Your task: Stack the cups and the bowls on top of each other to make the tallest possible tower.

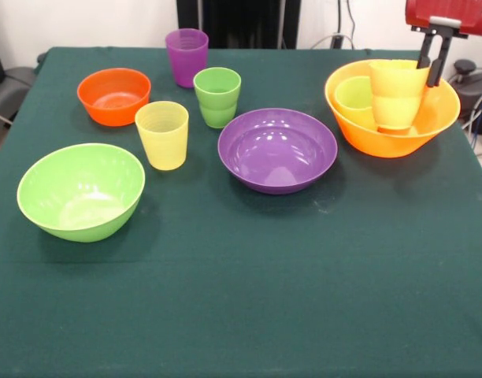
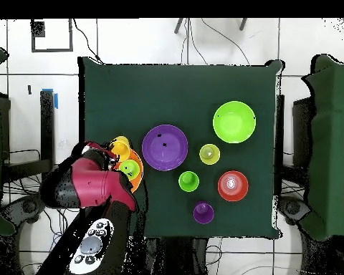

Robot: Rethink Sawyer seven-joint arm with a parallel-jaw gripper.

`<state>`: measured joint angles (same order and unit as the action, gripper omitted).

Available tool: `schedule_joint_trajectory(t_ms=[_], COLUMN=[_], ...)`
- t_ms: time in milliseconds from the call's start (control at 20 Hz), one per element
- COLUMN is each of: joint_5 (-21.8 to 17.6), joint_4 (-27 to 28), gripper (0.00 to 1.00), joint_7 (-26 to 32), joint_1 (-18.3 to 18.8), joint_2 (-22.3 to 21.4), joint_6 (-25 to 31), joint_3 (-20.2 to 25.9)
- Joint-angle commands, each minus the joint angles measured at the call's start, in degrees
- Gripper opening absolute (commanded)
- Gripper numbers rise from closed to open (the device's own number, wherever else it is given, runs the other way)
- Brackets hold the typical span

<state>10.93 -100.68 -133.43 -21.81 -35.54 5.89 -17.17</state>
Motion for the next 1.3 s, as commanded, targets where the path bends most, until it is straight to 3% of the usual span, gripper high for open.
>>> schedule_joint_trajectory(t_ms=[50, 1300], joint_5=[1.09, 2.02], joint_4=[2.09, 1.73], gripper=[0.0, 0.0], joint_7=[-7.66, -7.66], joint_1=[0.45, -0.65], joint_2=[1.23, -0.43], joint_6=[-2.29, 0.77], joint_3=[3.36, 4.01])
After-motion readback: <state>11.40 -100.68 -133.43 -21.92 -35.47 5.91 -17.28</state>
